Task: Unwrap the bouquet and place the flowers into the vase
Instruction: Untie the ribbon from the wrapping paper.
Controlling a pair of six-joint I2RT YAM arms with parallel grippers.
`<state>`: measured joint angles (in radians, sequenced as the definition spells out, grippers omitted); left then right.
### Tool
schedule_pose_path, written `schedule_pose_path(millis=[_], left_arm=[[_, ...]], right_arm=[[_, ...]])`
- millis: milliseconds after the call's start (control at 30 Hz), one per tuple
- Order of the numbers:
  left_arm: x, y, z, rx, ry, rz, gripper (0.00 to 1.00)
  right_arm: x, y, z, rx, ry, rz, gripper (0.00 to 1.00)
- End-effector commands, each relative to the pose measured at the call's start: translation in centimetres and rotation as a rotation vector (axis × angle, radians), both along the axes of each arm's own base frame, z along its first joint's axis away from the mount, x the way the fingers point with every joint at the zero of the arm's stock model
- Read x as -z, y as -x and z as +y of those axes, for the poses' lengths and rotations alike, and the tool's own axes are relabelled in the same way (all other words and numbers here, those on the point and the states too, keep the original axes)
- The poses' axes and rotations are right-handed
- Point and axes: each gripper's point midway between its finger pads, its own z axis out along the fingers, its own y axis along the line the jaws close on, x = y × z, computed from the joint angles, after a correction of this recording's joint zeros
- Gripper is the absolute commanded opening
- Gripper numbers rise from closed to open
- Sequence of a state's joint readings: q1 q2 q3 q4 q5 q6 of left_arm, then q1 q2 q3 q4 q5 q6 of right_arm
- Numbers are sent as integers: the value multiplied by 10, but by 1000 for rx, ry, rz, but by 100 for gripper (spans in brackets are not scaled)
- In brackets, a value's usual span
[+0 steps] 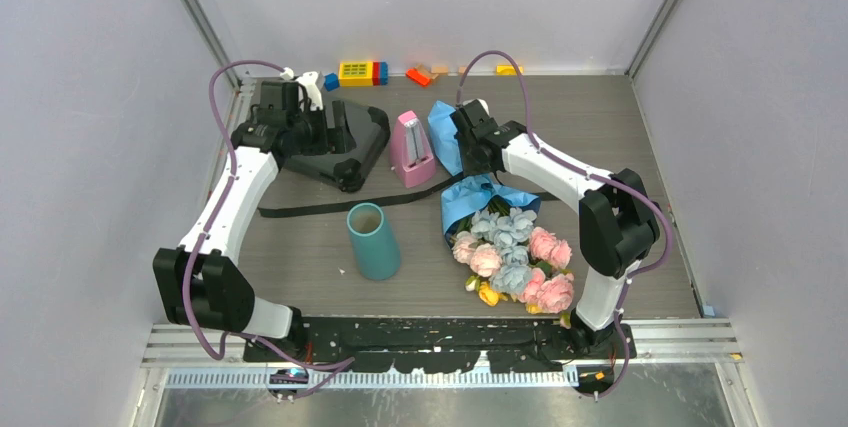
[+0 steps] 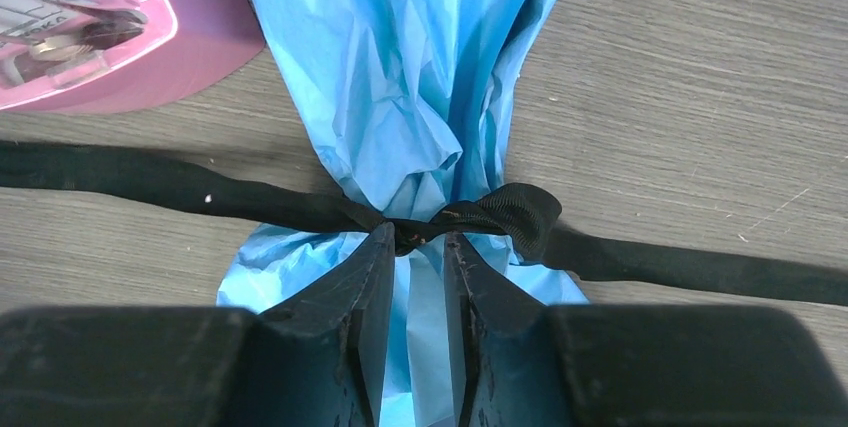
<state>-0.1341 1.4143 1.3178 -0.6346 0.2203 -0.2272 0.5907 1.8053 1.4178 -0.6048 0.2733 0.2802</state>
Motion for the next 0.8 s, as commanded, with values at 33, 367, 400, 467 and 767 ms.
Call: schedule_pose_path(millis=[33, 367, 400, 467, 767], left_arm=[[-6, -1, -2, 10, 12, -14, 85], [-6, -1, -2, 13, 16, -11, 85], [-6, -1, -3, 13, 15, -10, 85], [-6, -1, -2, 12, 15, -11, 85], [-7, -1, -3, 14, 19, -11, 85]], right_arm=[[-12, -15, -1, 60, -32, -37, 30], [-7, -16, 0, 64, -50, -16, 11], [-7, -16, 1, 63, -52, -15, 9], [-8, -16, 2, 63, -58, -17, 2], [-30, -18, 13, 41, -123, -40, 0]])
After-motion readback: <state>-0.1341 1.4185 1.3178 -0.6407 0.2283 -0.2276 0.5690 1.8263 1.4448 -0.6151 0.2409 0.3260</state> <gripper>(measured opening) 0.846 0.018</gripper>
